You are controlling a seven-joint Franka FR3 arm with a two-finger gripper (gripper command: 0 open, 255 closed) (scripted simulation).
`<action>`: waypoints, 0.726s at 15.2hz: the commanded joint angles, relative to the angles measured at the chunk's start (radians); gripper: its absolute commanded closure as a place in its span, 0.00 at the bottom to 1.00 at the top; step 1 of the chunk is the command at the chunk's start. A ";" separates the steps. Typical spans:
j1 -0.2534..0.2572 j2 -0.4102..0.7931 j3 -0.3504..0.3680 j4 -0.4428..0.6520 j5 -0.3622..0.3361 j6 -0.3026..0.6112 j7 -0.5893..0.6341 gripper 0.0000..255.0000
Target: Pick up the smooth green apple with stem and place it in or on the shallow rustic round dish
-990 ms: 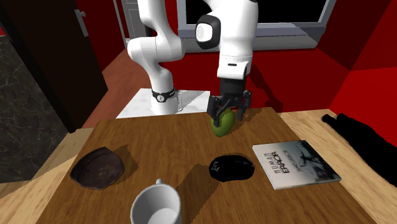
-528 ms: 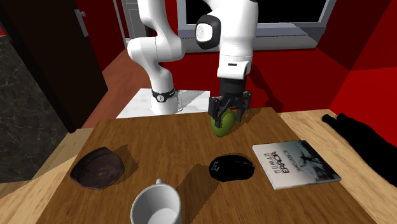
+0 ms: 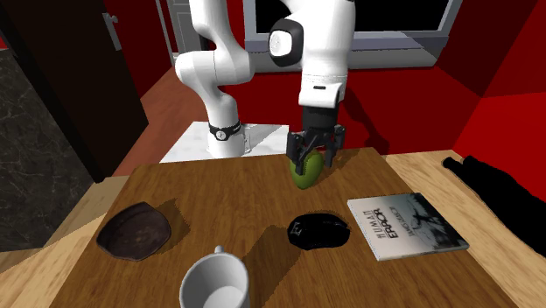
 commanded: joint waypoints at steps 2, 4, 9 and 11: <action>0.009 -0.028 -0.011 0.014 0.016 -0.041 -0.015 1.00; 0.015 -0.048 -0.020 0.027 0.027 -0.072 -0.026 1.00; 0.026 -0.094 -0.040 0.062 0.046 -0.150 -0.048 1.00; 0.030 -0.110 -0.048 0.077 0.051 -0.181 -0.055 1.00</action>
